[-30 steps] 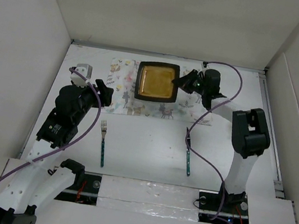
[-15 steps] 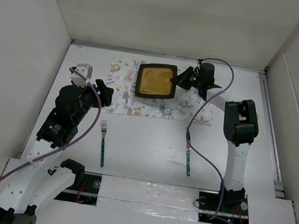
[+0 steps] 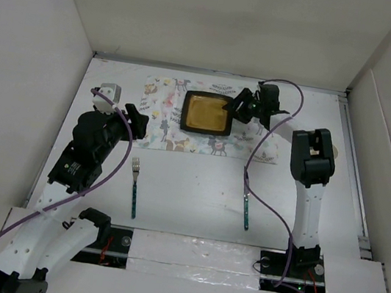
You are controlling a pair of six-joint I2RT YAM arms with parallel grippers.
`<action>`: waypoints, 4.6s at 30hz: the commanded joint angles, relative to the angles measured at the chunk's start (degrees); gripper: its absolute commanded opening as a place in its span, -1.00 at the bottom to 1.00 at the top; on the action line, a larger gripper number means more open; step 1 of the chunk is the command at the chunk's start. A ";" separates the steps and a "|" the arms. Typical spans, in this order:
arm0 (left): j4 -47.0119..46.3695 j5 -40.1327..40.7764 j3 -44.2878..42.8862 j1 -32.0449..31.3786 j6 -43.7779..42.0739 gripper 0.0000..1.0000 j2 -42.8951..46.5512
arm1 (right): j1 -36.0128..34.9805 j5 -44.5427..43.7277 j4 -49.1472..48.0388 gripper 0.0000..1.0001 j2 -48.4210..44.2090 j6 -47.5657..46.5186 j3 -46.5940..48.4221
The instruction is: Set the dinner table for one person
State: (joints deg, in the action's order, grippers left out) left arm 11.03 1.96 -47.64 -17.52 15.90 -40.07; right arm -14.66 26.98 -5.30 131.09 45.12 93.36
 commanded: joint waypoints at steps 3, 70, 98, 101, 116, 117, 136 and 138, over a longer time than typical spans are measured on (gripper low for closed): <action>-1.45 -0.73 -0.26 0.29 -0.34 0.13 0.08 | -0.63 -6.93 6.86 0.28 -7.06 -8.81 4.20; -1.18 -3.10 -0.61 0.29 -0.08 0.03 6.15 | 1.74 -43.60 33.41 -1.00 -3.22 -41.52 36.26; -0.83 -2.66 -0.70 0.29 -0.26 0.03 5.18 | 1.21 -38.05 34.83 -0.29 10.68 -40.11 46.47; -1.09 -3.01 -0.53 0.29 -0.26 0.03 5.18 | 1.21 -38.84 34.75 0.05 8.49 -40.03 45.25; -0.92 -4.15 -0.79 0.29 -0.17 -0.50 5.88 | -4.32 -43.77 15.08 -1.00 -38.32 -31.34 -6.81; -1.09 -4.15 -0.70 0.29 -0.17 -0.71 6.06 | -5.11 -43.68 11.75 -1.00 -41.84 -31.06 -18.88; -1.54 -6.18 -1.05 0.29 0.18 -0.20 10.89 | -22.69 -29.44 36.85 0.21 -65.63 -10.41 -58.12; -1.45 -6.17 -0.97 0.29 0.18 -0.20 11.07 | -24.19 -29.35 36.77 0.19 -63.42 -10.41 -57.68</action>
State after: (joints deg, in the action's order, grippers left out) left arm 11.86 -3.62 -47.64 -17.52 16.19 -29.69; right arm -37.10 -3.88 28.71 65.67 33.08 34.54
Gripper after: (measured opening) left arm 0.397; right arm 0.598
